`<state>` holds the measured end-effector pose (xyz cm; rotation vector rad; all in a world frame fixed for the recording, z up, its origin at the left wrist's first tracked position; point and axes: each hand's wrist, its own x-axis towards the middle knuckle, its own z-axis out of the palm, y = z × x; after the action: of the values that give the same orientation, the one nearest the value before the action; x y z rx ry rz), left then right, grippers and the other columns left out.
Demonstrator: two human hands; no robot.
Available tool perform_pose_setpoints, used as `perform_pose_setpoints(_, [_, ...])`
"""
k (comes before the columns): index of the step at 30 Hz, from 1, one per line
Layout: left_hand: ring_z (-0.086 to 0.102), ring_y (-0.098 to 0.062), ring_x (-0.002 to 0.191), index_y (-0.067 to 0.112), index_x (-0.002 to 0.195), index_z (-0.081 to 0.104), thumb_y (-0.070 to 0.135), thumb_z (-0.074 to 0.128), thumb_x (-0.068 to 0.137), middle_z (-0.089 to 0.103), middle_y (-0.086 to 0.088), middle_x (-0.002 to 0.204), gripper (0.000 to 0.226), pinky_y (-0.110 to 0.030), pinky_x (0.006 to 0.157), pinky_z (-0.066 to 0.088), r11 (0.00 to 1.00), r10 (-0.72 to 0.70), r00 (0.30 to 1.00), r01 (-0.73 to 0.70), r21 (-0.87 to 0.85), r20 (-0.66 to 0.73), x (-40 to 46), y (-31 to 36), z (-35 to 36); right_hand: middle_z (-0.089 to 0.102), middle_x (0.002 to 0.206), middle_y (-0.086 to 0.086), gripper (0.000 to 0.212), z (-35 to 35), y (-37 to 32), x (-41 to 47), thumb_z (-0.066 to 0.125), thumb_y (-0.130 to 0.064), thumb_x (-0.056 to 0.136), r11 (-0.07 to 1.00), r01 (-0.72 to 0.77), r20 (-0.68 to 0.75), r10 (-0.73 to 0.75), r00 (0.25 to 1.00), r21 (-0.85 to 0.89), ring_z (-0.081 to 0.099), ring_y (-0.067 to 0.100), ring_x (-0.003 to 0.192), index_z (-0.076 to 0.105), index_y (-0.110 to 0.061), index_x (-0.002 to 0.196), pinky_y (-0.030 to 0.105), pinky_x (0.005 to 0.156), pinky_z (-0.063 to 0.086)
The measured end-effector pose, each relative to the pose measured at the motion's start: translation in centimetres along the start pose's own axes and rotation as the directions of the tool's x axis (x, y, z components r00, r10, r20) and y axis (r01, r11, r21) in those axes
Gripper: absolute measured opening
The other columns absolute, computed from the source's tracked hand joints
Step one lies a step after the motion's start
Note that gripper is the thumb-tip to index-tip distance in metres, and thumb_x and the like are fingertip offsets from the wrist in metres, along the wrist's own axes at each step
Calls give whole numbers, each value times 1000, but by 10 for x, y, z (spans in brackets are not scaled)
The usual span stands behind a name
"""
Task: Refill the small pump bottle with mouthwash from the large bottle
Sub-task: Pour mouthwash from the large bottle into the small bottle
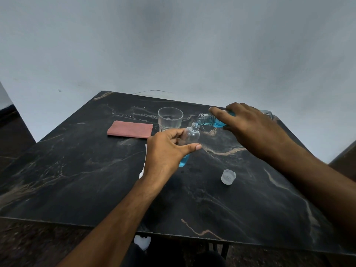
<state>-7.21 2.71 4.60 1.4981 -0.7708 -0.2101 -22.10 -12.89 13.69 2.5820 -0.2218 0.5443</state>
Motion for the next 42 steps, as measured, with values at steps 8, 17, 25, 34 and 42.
perform_pose_setpoints(8, [74, 7, 86, 15, 117, 77, 30, 95, 59, 79, 15, 95, 63, -14, 76, 59, 1000, 11, 1000, -10, 22, -14, 0, 1, -2, 56, 115, 16, 76, -2, -1, 2, 72, 0, 85, 1000, 6, 3, -6, 1000, 2, 57, 33, 94, 35, -22, 148, 39, 72, 48])
perform_pose_setpoints(17, [74, 8, 84, 16, 115, 77, 26, 95, 60, 78, 17, 95, 59, -10, 71, 56, 1000, 5, 1000, -5, 22, -9, -1, 2, -4, 58, 114, 17, 74, -5, -3, 4, 73, 0, 85, 1000, 13, 0, -13, 1000, -3, 57, 33, 94, 38, -20, 147, 37, 71, 46])
perform_pose_setpoints(25, [74, 7, 83, 16, 113, 77, 28, 95, 58, 77, 17, 90, 59, -10, 71, 57, 1000, 8, 1000, -8, 5, -15, -1, 3, -4, 57, 113, 17, 73, -8, -4, 5, 72, 1, 86, 1000, 21, 6, -21, 1000, -2, 57, 33, 94, 38, -19, 148, 38, 72, 47])
perform_pose_setpoints(34, [72, 11, 84, 19, 113, 77, 41, 90, 52, 72, 25, 85, 66, -8, 71, 56, 1000, 12, 1000, -12, 7, -13, -2, 6, -5, 57, 113, 16, 73, -10, -5, 5, 73, -1, 85, 1000, 24, 8, -23, 1000, -6, 57, 32, 95, 38, -20, 147, 37, 73, 47])
perform_pose_setpoints(42, [70, 16, 81, 20, 112, 77, 42, 88, 51, 68, 30, 77, 66, -5, 66, 53, 1000, 1, 1000, -1, 17, -5, -3, 8, -6, 59, 112, 18, 75, -10, -5, 5, 76, 0, 82, 999, 33, -7, -33, 999, -14, 59, 32, 94, 41, -18, 146, 36, 73, 47])
